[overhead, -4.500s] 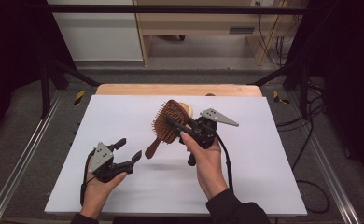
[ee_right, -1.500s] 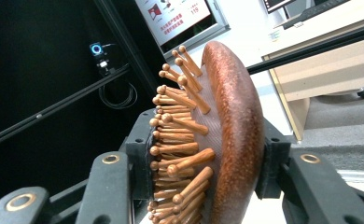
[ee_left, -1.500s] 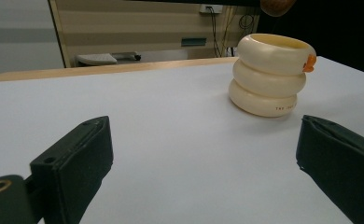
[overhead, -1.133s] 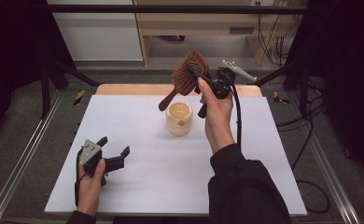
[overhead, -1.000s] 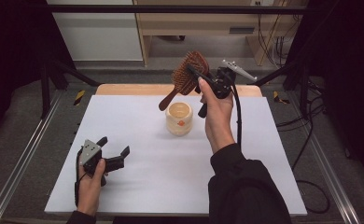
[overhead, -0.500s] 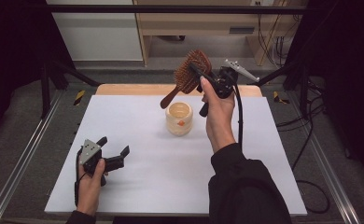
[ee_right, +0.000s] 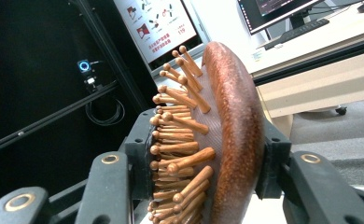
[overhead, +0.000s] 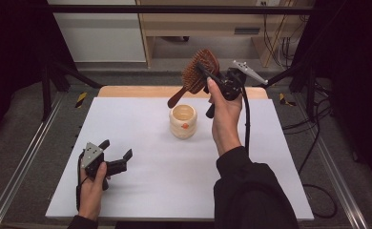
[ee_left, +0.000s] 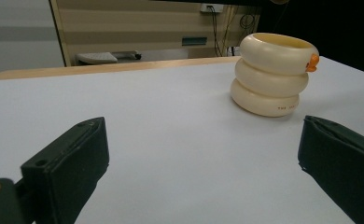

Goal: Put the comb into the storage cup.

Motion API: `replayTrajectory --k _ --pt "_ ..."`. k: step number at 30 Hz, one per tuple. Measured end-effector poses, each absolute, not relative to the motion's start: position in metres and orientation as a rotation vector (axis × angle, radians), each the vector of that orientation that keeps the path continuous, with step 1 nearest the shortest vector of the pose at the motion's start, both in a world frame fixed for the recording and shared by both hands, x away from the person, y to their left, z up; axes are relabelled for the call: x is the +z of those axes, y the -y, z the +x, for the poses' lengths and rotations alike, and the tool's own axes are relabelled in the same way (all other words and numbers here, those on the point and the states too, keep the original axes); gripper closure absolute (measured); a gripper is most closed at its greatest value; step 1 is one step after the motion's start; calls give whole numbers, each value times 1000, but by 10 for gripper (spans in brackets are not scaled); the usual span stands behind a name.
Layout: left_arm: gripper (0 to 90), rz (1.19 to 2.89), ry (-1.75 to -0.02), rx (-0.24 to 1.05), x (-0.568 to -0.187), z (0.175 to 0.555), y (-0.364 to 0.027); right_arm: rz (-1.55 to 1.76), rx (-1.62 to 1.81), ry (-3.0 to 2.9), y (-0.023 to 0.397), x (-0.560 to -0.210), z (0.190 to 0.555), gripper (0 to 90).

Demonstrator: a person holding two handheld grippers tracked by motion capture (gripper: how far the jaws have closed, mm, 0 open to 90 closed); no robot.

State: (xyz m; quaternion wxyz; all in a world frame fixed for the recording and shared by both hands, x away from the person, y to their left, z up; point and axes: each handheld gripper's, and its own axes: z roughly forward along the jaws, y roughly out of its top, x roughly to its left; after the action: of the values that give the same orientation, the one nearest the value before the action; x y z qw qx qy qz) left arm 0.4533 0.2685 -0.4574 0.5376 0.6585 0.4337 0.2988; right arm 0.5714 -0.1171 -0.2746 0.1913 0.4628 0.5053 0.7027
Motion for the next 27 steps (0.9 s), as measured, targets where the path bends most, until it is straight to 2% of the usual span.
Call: replayTrajectory --k 27 --pt "21 1575 -1027 704 -458 453 -267 1301 1920 -1421 129 -274 573 512"
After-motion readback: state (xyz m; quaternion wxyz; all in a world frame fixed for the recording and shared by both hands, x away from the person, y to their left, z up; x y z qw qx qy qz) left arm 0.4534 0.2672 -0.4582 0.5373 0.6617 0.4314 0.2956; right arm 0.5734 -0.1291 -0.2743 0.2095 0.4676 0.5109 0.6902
